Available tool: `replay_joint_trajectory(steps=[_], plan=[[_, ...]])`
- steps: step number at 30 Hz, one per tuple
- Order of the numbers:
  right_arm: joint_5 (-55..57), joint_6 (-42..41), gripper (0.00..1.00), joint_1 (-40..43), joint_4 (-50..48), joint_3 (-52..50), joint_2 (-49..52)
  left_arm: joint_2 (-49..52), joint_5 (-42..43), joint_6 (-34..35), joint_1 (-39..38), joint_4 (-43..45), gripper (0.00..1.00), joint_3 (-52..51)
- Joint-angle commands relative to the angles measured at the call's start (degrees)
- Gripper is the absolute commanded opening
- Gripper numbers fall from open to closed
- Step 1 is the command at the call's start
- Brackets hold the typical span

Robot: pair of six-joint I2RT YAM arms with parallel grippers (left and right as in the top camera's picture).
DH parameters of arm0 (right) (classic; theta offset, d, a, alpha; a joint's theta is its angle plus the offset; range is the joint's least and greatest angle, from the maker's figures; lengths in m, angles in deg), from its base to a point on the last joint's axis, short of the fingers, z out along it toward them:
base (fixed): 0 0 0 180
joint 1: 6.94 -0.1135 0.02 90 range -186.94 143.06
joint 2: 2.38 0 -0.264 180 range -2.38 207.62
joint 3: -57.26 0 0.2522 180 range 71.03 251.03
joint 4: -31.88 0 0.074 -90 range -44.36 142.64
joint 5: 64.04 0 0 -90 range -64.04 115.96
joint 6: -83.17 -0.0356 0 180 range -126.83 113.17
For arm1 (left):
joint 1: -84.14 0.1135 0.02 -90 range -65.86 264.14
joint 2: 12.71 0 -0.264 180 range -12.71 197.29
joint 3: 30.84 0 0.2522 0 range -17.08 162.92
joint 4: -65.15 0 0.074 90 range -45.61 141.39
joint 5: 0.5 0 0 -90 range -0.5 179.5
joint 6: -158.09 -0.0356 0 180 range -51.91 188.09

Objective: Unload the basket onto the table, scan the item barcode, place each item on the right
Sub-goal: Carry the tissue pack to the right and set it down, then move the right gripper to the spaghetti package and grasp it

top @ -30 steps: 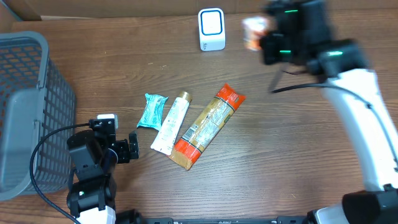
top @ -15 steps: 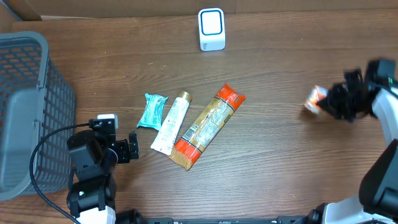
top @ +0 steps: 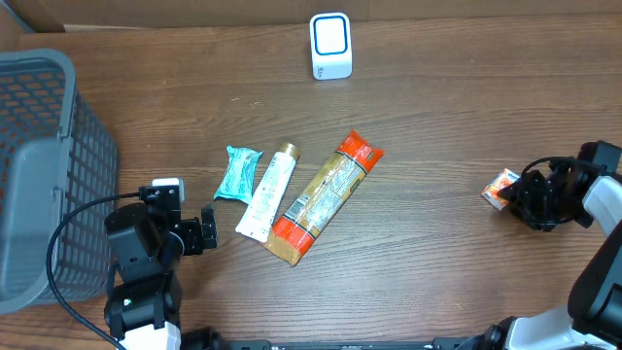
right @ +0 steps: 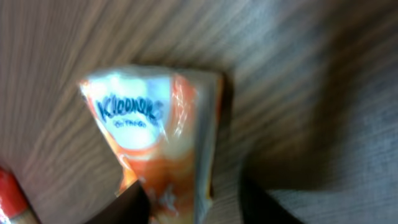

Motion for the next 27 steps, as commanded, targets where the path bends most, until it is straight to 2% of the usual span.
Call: replay_joint_trajectory(steps=[1,6,11,13,15,17,19,27], plan=[[-1.5,0.6,0.55,-0.1,2.5,4.4,-0.6,0.1,0.8,-1.1,0.3,0.2,1.0,-0.2],[-6.1,6.6,0.59,-1.9,11.7,13.5,-0.6,0.1,0.8,-1.1,0.3,0.2,1.0,-0.2],[-6.3,7.7,0.63,-6.3,18.5,21.0,-0.6,0.1,0.8,-1.1,0.3,0.2,1.0,-0.2],[-7.2,7.7,0.67,-8.8,19.5,22.4,-0.6,0.1,0.8,-1.1,0.3,0.2,1.0,-0.2],[-11.2,7.7,0.72,-11.4,19.3,22.5,-0.6,0.1,0.8,-1.1,0.3,0.2,1.0,-0.2],[-15.1,7.7,0.84,-14.1,18.1,22.3,-0.6,0.1,0.8,-1.1,0.3,0.2,0.99,-0.2],[-18.6,7.6,1.0,-17.9,16.1,22.2,-0.6,0.1,0.8,-1.1,0.3,0.2,1.0,-0.2],[-15.9,-7.0,1.0,-31.0,6.0,20.0,-0.6,0.1,0.8,-1.1,0.3,0.2,1.0,-0.2]])
